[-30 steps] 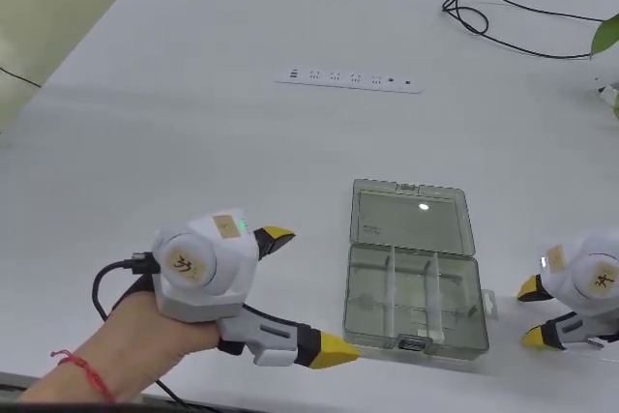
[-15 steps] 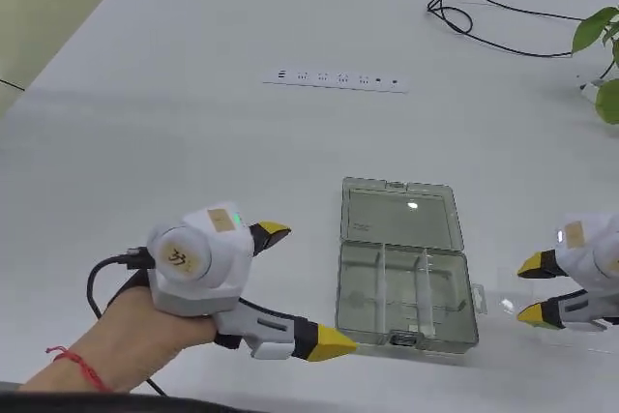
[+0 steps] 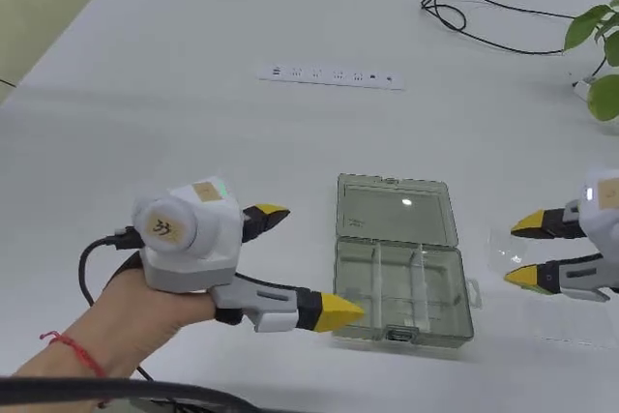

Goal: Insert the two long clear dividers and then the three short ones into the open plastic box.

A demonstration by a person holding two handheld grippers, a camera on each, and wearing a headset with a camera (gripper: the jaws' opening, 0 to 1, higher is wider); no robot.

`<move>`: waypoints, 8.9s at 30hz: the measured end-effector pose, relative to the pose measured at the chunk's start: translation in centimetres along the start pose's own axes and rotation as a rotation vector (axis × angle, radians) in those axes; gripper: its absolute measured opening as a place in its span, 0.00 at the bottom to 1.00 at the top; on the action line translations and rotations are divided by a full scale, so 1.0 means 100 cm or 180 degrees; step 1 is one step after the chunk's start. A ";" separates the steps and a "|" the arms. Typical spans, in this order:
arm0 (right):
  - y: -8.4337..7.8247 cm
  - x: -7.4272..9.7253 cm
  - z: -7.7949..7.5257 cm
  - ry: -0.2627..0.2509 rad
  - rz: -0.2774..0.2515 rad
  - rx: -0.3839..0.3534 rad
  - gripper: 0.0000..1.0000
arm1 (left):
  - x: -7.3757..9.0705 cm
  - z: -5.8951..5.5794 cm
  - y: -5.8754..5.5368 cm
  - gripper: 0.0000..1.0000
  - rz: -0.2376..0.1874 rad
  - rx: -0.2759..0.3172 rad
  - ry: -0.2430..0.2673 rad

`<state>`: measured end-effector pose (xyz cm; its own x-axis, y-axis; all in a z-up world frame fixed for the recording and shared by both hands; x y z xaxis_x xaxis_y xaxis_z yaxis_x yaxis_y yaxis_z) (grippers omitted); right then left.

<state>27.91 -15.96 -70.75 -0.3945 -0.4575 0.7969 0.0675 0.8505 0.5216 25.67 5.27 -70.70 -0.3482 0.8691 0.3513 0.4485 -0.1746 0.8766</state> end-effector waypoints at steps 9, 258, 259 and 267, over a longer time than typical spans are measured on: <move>0.031 0.003 0.007 -0.0024 -0.0236 0.0107 0.33 | -0.006 -0.010 0.021 0.96 -0.0272 0.0377 -0.0092; 0.092 -0.111 0.062 0.1174 -0.0448 0.0076 0.02 | -0.001 -0.024 -0.028 0.93 0.0065 -0.0465 -0.0367; 0.092 -0.113 0.062 0.1177 -0.0438 0.0084 0.02 | -0.001 -0.024 -0.028 0.93 0.0064 -0.0464 -0.0367; 0.087 -0.124 0.066 0.1210 -0.0319 0.0108 0.02 | 0.000 -0.022 -0.031 0.94 0.0083 -0.0455 -0.0366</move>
<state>27.33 -1.16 -78.08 -0.0296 -0.5967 0.8019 0.0131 0.8020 0.5972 22.47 4.77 -72.64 -0.2379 0.9092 0.3417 0.3316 -0.2546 0.9084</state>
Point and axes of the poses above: the centre of the closed fingertips' face, and the gripper's own axes: x roughly backward along the fingers, z roughly to its left, y roughly out of its top, the point moved 3 cm from there along x, roughly backward along the fingers, and after that the axes turned 6 degrees about -y, right-handed, at the moved point
